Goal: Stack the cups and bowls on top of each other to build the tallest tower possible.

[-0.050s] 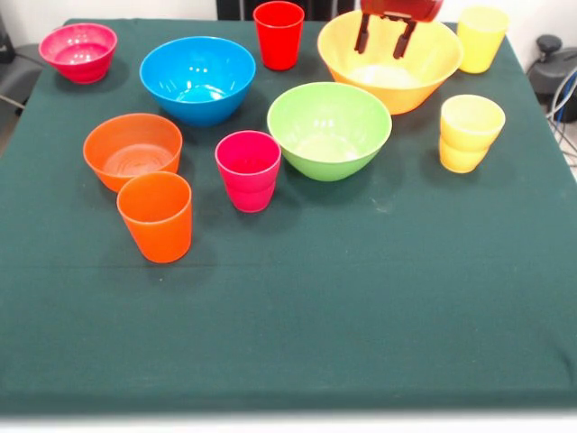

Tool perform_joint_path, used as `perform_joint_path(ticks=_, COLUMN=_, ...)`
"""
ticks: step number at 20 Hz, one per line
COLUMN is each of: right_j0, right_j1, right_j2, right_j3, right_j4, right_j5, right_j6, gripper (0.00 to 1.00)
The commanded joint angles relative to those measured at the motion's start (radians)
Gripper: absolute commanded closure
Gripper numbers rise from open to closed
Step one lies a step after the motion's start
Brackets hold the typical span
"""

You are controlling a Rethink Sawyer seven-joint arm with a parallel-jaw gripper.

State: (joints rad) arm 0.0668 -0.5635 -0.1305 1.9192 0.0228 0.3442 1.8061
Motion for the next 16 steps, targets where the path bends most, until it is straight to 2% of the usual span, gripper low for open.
perform_joint_path(ticks=1, right_j0=-0.015, right_j1=0.006, right_j2=0.079, right_j3=-0.032, right_j4=-0.021, right_j5=-0.09, right_j6=0.117, gripper=0.0)
perform_joint_path(ticks=9, right_j0=-0.01, right_j1=0.005, right_j2=0.072, right_j3=-0.037, right_j4=-0.017, right_j5=-0.078, right_j6=0.119, gripper=0.0)
perform_joint_path(ticks=13, right_j0=-0.046, right_j1=-0.044, right_j2=0.089, right_j3=-0.006, right_j4=-0.022, right_j5=-0.044, right_j6=0.091, gripper=0.0)
perform_joint_path(ticks=16, right_j0=-0.059, right_j1=-0.046, right_j2=0.103, right_j3=0.009, right_j4=-0.03, right_j5=-0.078, right_j6=0.091, gripper=0.0)
